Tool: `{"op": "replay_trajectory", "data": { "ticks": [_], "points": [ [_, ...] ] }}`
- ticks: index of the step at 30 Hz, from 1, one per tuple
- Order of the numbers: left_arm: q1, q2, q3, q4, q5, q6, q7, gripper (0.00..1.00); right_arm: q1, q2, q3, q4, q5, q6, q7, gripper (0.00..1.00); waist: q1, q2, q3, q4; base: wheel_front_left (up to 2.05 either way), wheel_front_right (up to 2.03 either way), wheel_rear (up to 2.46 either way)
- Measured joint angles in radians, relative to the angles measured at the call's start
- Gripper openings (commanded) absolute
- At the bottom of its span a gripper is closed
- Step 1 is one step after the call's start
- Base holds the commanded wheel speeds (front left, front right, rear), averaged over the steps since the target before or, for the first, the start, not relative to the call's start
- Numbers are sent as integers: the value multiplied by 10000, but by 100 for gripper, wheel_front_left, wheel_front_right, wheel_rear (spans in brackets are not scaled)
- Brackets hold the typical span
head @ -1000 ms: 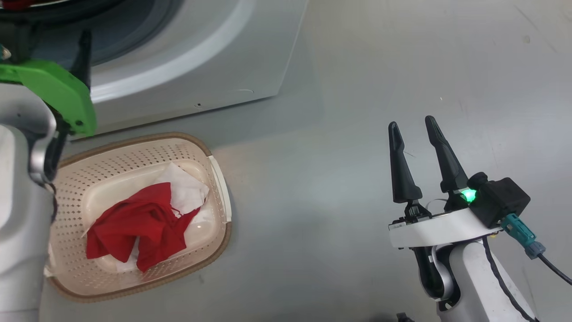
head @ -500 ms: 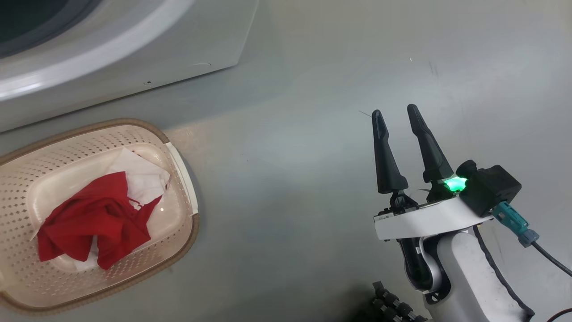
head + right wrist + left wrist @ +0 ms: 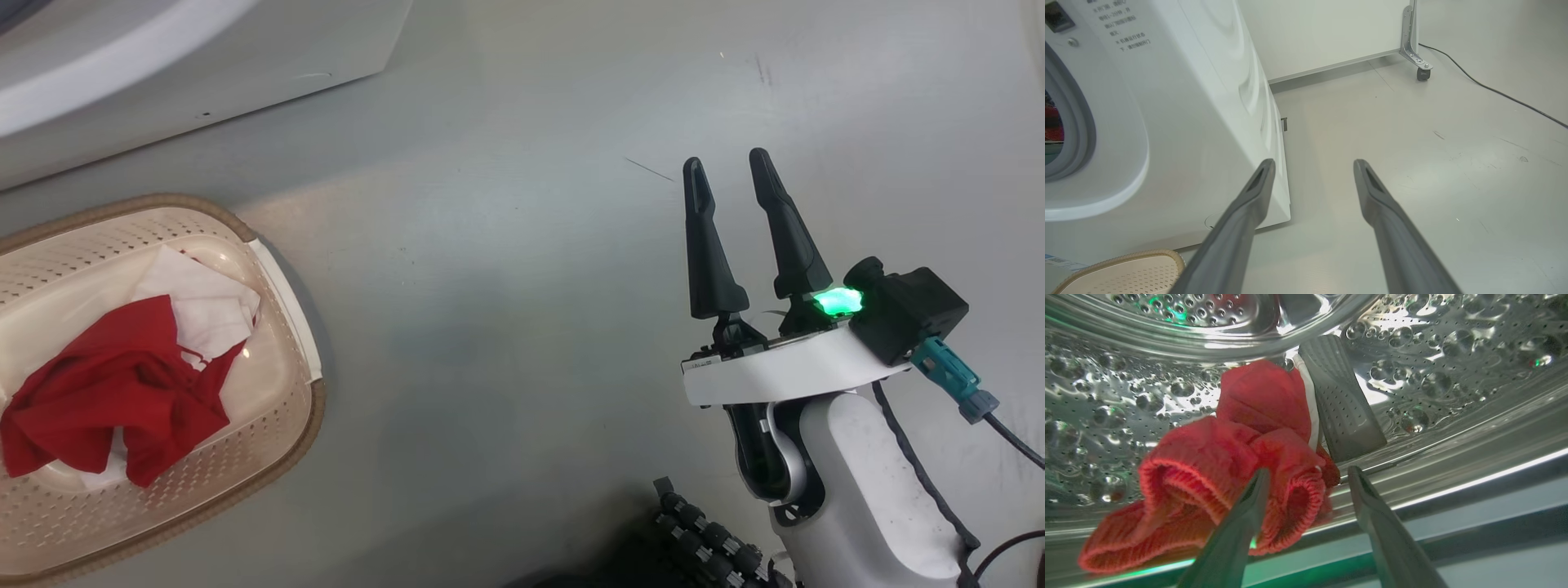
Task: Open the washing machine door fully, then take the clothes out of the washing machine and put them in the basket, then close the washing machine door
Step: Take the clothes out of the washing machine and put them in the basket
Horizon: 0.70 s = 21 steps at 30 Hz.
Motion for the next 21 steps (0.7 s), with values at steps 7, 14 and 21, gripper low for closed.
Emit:
{"op": "replay_trajectory", "data": {
  "ticks": [7,14,21],
  "points": [
    [-130,263,-314,322,619,190,311,100,-139,0,31,48,67,0,0,100,-1,0,109,-79,0,0,0],
    [-345,318,-564,550,955,430,732,0,-305,0,75,56,138,0,0,100,-1,0,133,-67,0,0,0],
    [-528,303,-823,514,1156,431,617,0,-357,0,98,105,140,0,0,100,-1,0,129,-59,0,0,0]
  ]
}}
